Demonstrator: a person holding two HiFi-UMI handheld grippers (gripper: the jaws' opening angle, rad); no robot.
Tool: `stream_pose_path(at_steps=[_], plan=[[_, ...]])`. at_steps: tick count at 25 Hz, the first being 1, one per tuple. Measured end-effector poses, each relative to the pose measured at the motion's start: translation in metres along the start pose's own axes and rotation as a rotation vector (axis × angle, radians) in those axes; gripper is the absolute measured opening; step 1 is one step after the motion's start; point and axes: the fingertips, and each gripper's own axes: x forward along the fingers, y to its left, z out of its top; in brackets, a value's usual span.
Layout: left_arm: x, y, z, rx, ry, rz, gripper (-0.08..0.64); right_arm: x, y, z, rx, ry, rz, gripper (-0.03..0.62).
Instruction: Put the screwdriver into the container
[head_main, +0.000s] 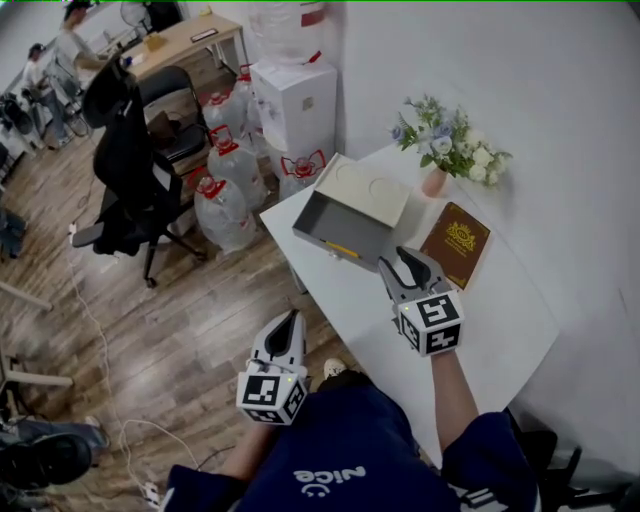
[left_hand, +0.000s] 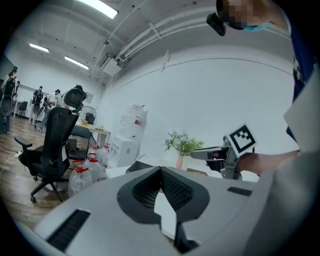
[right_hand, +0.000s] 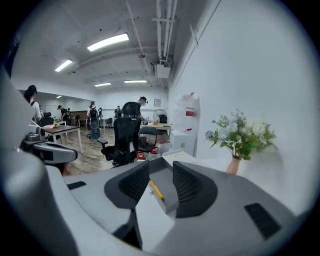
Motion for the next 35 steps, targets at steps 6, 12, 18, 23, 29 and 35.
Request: stream_pose_path(at_steps=[6,12,18,23,29,35], plan=[[0.004,-0.009,0.003,0.032,-0.003,-0.021,0.017,-0.041,0.001,-0.024,0.043,-0.021,-0.055,0.163],[0.008,-0.022,0.0,0.059,0.01,-0.056,0.017,-0.069,0.015,-0.051,0.114,-0.029,-0.104,0.156],[0.006,-0.036,0.0,0.073,0.003,-0.098,0.017,-0.085,0.028,-0.078,0.168,-0.013,-0.146,0.156],[0.003,-0.044,-0.005,0.075,0.002,-0.111,0.017,-0.092,0.031,-0.085,0.153,0.002,-0.155,0.137],[-0.002,-0.048,-0.008,0.074,-0.001,-0.098,0.017,-0.096,0.033,-0.09,0.174,0.006,-0.147,0.056],[-0.006,-0.049,-0.009,0.079,-0.007,-0.084,0.017,-0.098,0.035,-0.079,0.137,-0.045,-0.146,0.021]])
